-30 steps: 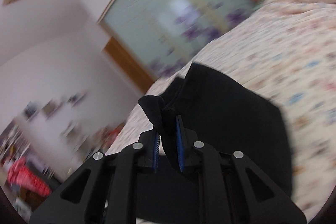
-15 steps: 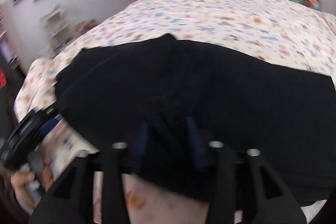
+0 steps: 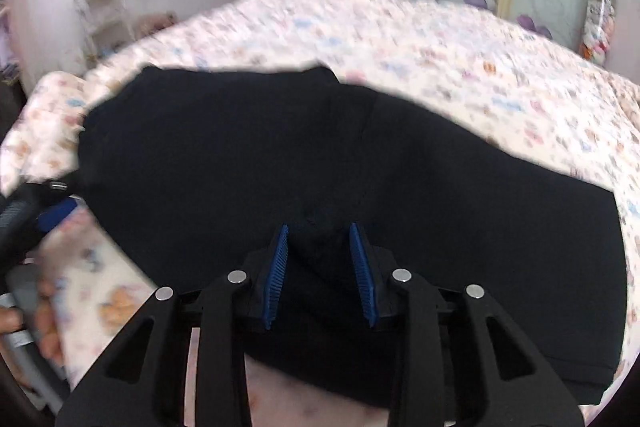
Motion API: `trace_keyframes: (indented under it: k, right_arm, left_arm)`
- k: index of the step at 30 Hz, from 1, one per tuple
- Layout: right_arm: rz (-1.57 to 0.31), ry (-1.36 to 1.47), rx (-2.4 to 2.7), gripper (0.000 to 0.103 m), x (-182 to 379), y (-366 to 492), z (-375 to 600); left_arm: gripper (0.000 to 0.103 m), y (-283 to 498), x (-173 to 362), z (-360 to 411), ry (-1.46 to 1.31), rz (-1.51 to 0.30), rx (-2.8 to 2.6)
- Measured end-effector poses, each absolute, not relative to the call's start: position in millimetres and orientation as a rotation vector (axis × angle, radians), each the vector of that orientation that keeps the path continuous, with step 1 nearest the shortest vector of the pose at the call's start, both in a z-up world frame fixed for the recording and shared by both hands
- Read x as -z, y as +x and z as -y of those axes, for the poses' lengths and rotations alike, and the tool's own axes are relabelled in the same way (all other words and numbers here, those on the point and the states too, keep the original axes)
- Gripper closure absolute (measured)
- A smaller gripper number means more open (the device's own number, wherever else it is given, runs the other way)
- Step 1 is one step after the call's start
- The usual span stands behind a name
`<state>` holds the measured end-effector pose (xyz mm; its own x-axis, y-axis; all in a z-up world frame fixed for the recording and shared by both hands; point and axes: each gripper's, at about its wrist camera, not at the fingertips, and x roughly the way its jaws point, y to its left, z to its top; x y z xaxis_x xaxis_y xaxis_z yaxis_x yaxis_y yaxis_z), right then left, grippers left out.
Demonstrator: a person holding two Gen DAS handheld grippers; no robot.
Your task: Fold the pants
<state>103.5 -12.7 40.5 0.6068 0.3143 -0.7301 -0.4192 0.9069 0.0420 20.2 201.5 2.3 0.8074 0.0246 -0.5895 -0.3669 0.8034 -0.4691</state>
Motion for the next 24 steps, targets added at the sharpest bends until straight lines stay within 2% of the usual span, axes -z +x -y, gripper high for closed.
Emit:
trace_keyframes:
  k: [1,3,7,9,12,16,18,20,22,24]
  right_arm:
    - [-0.818,-0.112,-0.418,0.086,-39,105,16]
    - [-0.816,-0.005,-0.421,0.090,-43,108,28]
    - [-0.728,0.252,-0.497,0.090,-75,107,58]
    - [-0.691,0.288,-0.534,0.090,-89,102,60]
    - [-0.716,0.246,-0.598,0.090,-92,97,41]
    - [-0.865,-0.015,-0.520,0.089,-38,100,-6]
    - [-0.864,-0.051,-0.504,0.089,-26,99,-12]
    - [-0.858,-0.074,-0.509,0.079,-32,96,-16]
    - [-0.858,-0.113,-0.531,0.057,-37,91,-22]
    - [-0.840,-0.131,-0.538,0.046,-42,83,-25]
  left_arm:
    - [0.002,20,-2,-201,-0.608,-0.602,-0.221]
    - [0.002,19,-2,-202,-0.611,-0.603,-0.217]
    - [0.002,19,-2,-202,-0.610,-0.605,-0.219]
    - [0.002,20,-2,-201,-0.609,-0.607,-0.222]
    - [0.002,20,-2,-201,-0.609,-0.606,-0.221]
    - [0.002,20,-2,-201,-0.613,-0.604,-0.214]
    - [0.002,20,-2,-202,-0.614,-0.605,-0.209]
    - [0.002,19,-2,-203,-0.617,-0.604,-0.206]
    - [0.002,19,-2,-202,-0.615,-0.607,-0.208]
    - [0.002,19,-2,-202,-0.614,-0.607,-0.209]
